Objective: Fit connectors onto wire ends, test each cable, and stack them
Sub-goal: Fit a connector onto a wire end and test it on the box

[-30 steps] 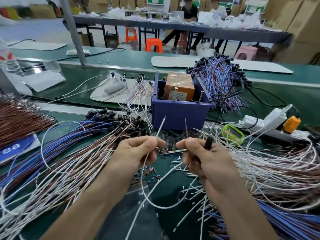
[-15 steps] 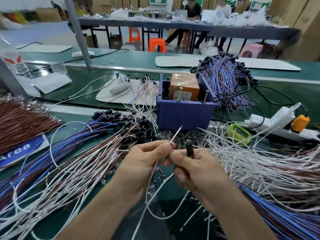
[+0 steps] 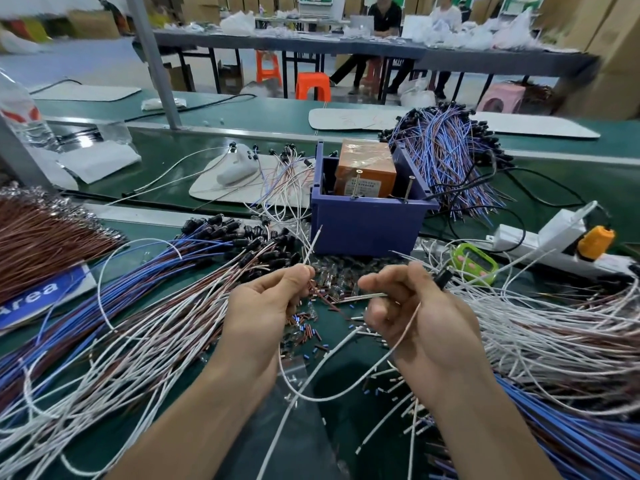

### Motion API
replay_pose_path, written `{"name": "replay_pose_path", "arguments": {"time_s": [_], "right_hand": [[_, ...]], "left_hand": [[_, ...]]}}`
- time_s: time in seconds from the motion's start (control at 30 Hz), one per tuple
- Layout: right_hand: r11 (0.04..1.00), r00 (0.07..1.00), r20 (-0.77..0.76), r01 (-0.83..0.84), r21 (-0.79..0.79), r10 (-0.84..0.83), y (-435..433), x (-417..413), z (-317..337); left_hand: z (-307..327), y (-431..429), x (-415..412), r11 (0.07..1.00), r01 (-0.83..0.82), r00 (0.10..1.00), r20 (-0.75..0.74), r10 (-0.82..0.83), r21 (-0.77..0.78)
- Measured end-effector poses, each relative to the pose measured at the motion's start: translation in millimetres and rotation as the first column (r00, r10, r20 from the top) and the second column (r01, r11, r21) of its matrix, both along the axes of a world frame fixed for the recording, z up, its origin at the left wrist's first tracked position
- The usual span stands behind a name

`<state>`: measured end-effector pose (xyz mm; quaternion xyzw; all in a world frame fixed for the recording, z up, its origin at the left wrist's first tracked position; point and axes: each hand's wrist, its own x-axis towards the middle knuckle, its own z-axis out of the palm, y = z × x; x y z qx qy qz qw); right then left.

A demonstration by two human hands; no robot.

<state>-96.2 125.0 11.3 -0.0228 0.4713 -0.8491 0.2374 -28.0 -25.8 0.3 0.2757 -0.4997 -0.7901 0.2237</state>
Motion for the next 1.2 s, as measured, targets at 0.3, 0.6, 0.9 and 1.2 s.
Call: {"name": "replay_pose_path", "arguments": {"time_s": [0.3,0.6,0.9,1.2], "right_hand": [[0.893,0.932,-0.327,0.005,0.45,0.16,-7.6,2.6,-11.1],[0.813,0.894,-0.366,0.003,0.582,0.258,-9.3,2.1,-13.3],[0.928,0.978,-0.098,0.206,0.312,-0.184,0.2,-31.9,1.9],[0.91,0.953,-0.095,0.303,0.284,-0.287,3.1,-65.7,14.7]], "left_hand": [[0.3,3.8,-1.0,0.999,0.042,0.997,-0.059,-0.043,-0.012],[0.3,7.8,-0.5,0.995,0.064,0.995,-0.071,-0.07,-0.081],[13.0,-2.3,-28.1,0.911,-0.133,0.987,0.028,0.156,-0.391],[16.9,9.6,-68.2,0.843,-0.206,0.968,0.024,0.25,-0.497]]}}
